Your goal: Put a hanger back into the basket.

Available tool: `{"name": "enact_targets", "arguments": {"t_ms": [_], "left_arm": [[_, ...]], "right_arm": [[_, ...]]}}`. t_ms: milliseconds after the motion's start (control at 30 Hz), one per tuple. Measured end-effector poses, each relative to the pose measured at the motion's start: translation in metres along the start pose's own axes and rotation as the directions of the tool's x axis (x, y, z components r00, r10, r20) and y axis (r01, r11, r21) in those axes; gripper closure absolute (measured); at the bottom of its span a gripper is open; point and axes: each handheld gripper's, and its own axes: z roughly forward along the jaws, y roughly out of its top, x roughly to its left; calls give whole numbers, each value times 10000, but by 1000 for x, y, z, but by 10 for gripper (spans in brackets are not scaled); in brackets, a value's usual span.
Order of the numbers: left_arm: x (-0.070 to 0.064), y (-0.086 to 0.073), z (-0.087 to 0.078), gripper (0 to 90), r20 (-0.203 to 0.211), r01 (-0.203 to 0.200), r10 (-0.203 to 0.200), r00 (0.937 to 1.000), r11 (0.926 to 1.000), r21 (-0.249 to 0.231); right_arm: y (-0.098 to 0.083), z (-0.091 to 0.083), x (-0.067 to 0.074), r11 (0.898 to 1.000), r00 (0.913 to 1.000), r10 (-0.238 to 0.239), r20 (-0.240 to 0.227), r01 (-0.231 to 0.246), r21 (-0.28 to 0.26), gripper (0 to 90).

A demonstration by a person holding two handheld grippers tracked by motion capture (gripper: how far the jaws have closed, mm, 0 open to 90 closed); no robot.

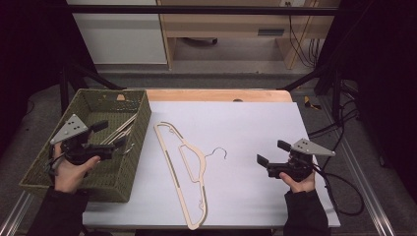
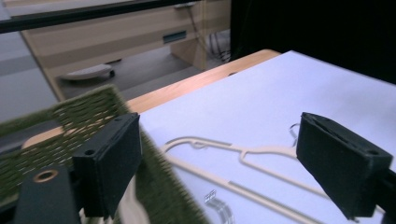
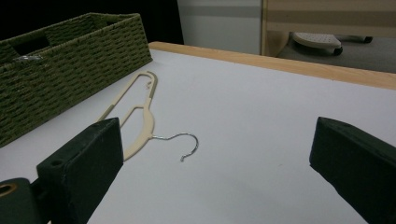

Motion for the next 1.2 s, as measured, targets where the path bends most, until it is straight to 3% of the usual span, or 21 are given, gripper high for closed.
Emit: {"name": "enact_targets", "arguments": {"t_ms": [333, 533, 933, 1200], "left_arm": [[-31, 11, 18, 76, 466, -163, 179, 9988, 9993, -346], [-50, 18, 35, 76, 968, -368, 395, 9945, 9989, -294], [-86, 24, 88, 80, 1846, -1001, 900, 9787, 9939, 464], [-102, 17, 129, 99, 2367, -1170, 847, 9679, 9852, 1256]], "right_arm": [[1, -2, -1, 10000, 10000, -54, -16, 54, -80, 32], [1, -1, -1, 10000, 10000, -27, -2, 27, -67, 32], [1, -3, -1, 9999, 10000, -48, -17, 48, -137, 34], [-1, 0, 0, 9999, 9999, -106, -126, 106, -37, 35]]}}
